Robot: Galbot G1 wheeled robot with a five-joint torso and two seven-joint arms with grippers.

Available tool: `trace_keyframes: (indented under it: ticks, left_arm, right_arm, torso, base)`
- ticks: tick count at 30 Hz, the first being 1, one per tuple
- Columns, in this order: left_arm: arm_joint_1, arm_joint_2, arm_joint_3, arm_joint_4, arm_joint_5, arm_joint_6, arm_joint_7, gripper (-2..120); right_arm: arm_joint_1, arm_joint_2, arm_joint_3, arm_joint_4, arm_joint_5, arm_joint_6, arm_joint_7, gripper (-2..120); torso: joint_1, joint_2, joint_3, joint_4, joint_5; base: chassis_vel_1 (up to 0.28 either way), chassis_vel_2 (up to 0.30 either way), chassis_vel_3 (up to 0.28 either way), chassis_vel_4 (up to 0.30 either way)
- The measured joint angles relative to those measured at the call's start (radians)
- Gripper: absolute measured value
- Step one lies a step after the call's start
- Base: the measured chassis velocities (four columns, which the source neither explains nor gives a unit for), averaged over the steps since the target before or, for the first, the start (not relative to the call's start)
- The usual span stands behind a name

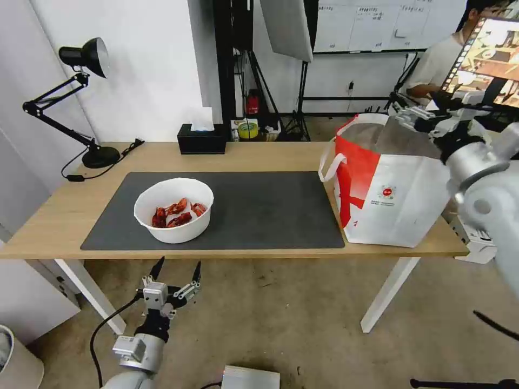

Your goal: Pick up the trash from the table and place it into the takeout bag.

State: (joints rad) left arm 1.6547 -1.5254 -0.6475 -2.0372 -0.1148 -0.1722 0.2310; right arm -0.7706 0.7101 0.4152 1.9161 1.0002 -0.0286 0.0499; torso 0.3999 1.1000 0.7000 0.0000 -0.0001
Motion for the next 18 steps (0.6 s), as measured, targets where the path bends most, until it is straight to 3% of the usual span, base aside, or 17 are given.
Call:
trace_keyframes:
  ticks: [11, 16, 18]
  left_arm:
    - [0.017, 0.002, -0.003, -0.012, 0.008, -0.002, -0.001, 100]
    - [0.022, 0.019, -0.004, -0.019, -0.002, 0.001, -0.003, 100]
    - [0.021, 0.037, -0.005, -0.023, -0.018, 0.003, -0.004, 100]
  right_arm:
    - [-0.073, 0.048, -0.028, 0.084, -0.071, 0.151, -0.069, 100]
    - [-0.156, 0.055, -0.021, 0.153, -0.114, 0.179, -0.093, 100]
    - [-0.244, 0.076, -0.009, 0.191, -0.192, 0.197, -0.101, 100]
  torso:
    - [0.0, 0.0, 0.0, 0.0001, 0.0]
    - [0.0, 0.0, 0.0, 0.0001, -0.0001]
    - [0.0, 0.0, 0.0, 0.0002, -0.0001]
  base:
    - [0.0, 0.0, 0.0, 0.0]
    - [0.0, 0.0, 0.0, 0.0]
    - [0.0, 0.0, 0.0, 0.0]
